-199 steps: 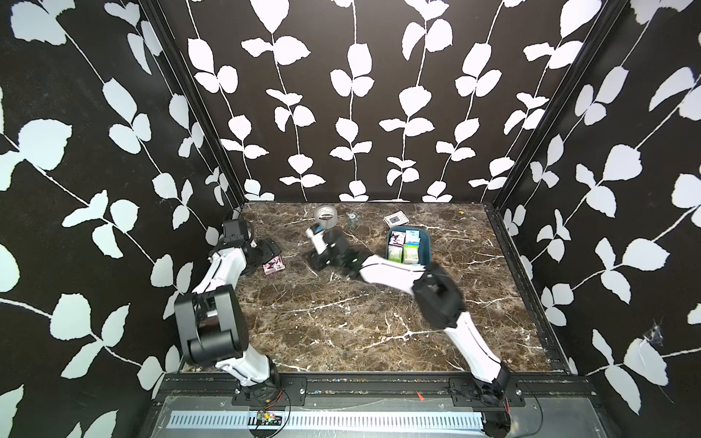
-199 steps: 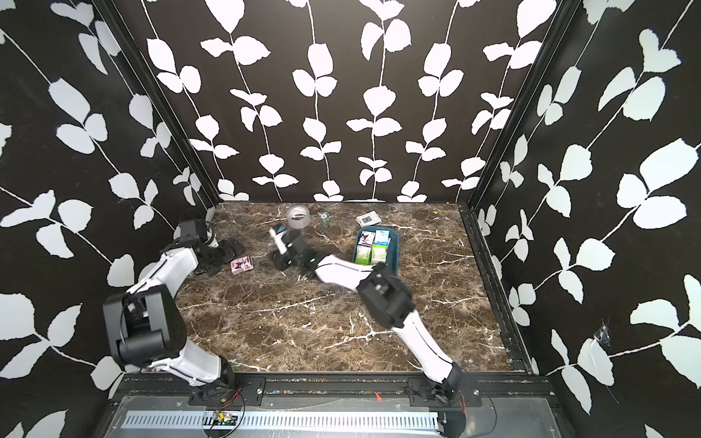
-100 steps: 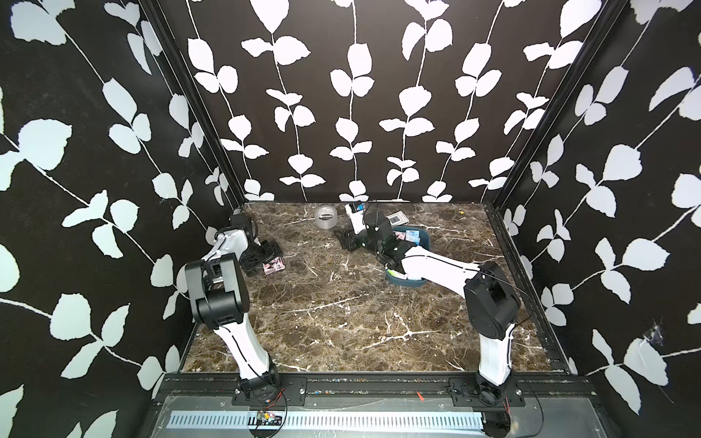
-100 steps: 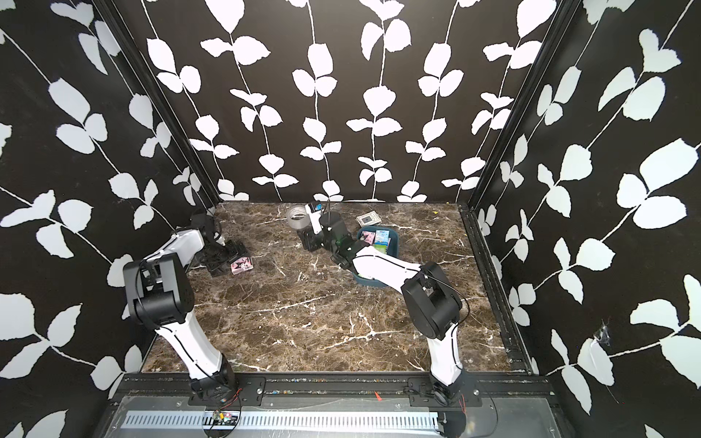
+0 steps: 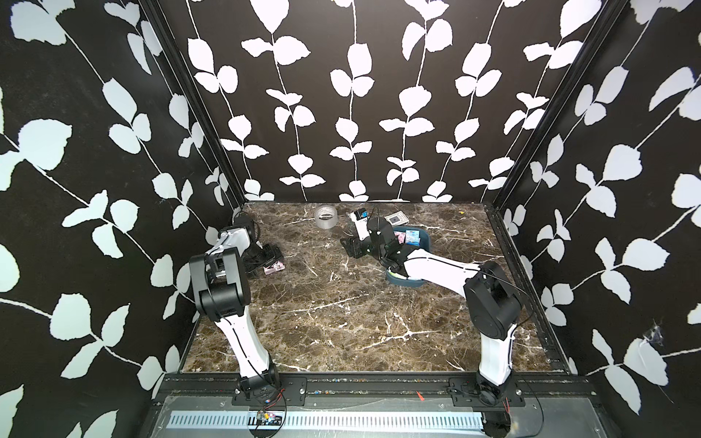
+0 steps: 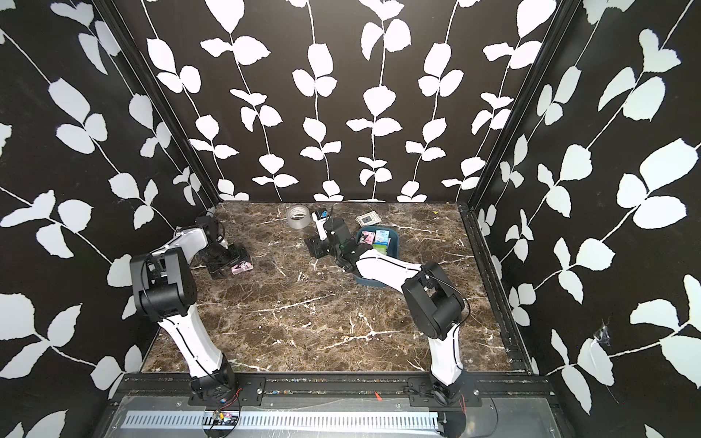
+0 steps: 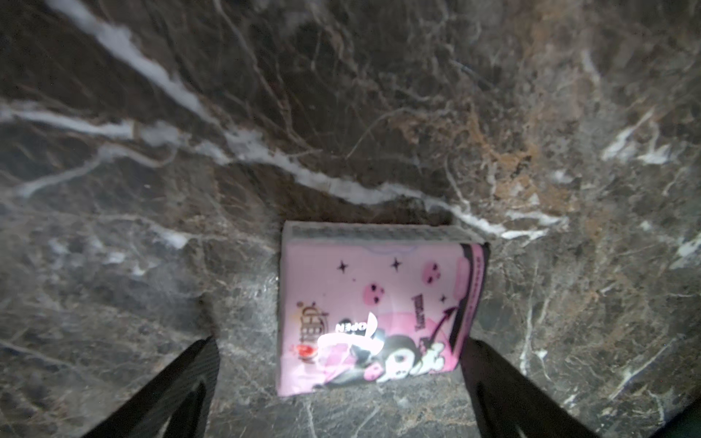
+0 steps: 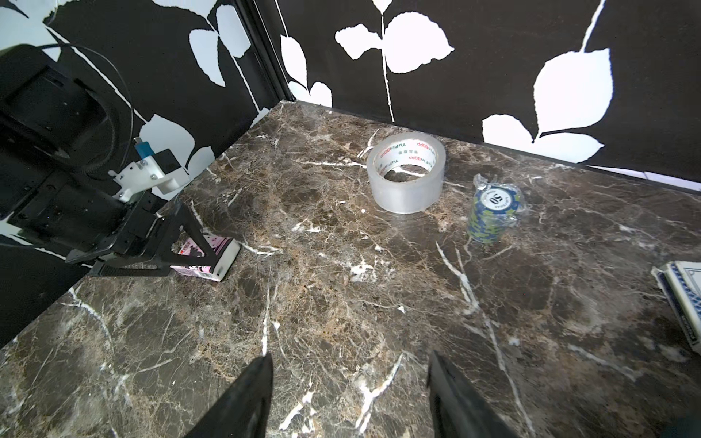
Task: Put the pocket tissues into the storage box
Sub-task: Pick up the pocket tissues from the center of the board.
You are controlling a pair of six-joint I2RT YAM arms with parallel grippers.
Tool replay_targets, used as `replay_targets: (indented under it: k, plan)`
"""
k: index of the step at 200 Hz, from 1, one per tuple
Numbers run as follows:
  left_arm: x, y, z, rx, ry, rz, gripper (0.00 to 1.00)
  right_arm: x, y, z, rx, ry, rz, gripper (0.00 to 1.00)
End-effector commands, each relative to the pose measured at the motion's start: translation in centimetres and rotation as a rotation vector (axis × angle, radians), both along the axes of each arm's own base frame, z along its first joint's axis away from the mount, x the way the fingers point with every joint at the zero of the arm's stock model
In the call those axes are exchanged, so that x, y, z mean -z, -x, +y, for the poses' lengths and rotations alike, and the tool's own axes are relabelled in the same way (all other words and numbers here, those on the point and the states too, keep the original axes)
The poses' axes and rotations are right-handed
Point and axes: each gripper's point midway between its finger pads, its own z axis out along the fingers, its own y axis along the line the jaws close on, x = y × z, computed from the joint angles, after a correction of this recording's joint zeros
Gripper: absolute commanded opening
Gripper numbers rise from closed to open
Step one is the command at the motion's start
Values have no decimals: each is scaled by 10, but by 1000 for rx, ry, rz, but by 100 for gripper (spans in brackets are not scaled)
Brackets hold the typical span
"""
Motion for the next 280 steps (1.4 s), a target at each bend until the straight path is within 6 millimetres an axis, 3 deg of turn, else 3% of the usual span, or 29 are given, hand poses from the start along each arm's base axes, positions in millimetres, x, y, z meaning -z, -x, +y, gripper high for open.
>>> replay_targets:
  k: [1, 55, 111, 182, 224, 230, 256, 280]
  plan:
    - [-6, -6, -4, 28, -14, 0, 97, -11, 5, -6, -6, -17, 1, 67]
    - [-2, -13, -16, 85, -56, 23, 94, -7, 7, -14, 2, -15, 16, 68]
    - [-4, -10, -13, 105, -99, 53, 84, -7, 8, -20, 1, -12, 33, 69]
    - [1, -10, -19, 101, -75, 52, 63, -6, 14, -31, 3, -1, 54, 69]
    - [2, -10, -27, 111, -44, 46, 62, -14, 14, -36, 7, -3, 47, 69]
    - [0, -11, -30, 112, -31, 37, 63, -1, 19, -40, 7, 16, 68, 69]
    - [-17, -20, -45, 127, 49, -44, 64, -5, 19, -42, 12, 7, 69, 69]
    - [-54, -34, -78, 186, 214, -206, 64, -11, 16, -49, 31, -20, 81, 69]
